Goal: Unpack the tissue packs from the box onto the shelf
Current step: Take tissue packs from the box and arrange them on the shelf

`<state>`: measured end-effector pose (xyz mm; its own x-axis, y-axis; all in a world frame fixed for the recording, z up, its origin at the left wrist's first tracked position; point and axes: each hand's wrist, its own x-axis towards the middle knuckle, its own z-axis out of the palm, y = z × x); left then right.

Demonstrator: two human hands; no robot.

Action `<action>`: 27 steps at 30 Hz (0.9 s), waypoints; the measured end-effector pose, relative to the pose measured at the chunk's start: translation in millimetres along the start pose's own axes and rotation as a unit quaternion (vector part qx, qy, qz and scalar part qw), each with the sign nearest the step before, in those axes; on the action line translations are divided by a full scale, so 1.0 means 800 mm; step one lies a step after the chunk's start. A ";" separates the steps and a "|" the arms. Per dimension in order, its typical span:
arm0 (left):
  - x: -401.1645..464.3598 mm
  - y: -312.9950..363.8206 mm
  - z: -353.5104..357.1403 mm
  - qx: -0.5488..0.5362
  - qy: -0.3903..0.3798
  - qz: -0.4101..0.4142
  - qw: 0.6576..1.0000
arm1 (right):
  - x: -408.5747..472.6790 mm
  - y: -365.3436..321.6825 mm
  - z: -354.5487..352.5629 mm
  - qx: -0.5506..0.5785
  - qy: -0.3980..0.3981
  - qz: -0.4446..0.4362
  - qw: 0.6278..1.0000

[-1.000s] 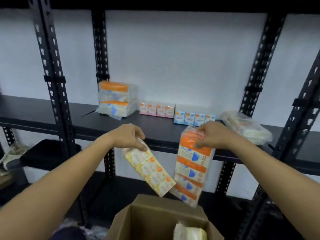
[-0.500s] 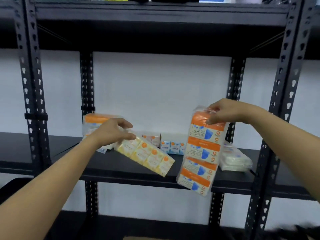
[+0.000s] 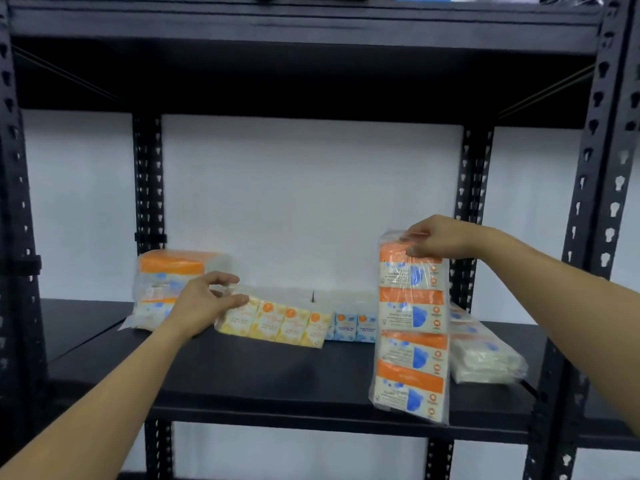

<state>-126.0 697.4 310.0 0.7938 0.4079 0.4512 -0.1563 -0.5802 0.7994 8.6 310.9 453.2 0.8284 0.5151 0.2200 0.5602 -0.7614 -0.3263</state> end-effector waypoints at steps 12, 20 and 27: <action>0.024 -0.074 0.037 -0.046 -0.052 -0.042 0.997 | 0.121 0.068 0.105 0.071 0.103 0.029 0.992; 0.036 -0.120 0.039 -0.048 -0.076 -0.059 0.994 | 0.174 0.084 0.167 0.053 0.074 0.011 0.996; 0.029 -0.135 0.049 -0.053 -0.074 -0.064 0.994 | 0.185 0.086 0.193 0.058 0.056 0.024 0.996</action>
<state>-67.5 741.8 218.9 0.8880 0.3601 0.2858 -0.1035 -0.4492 0.8874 169.5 395.6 321.8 0.8532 0.4262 0.3006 0.5206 -0.7302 -0.4425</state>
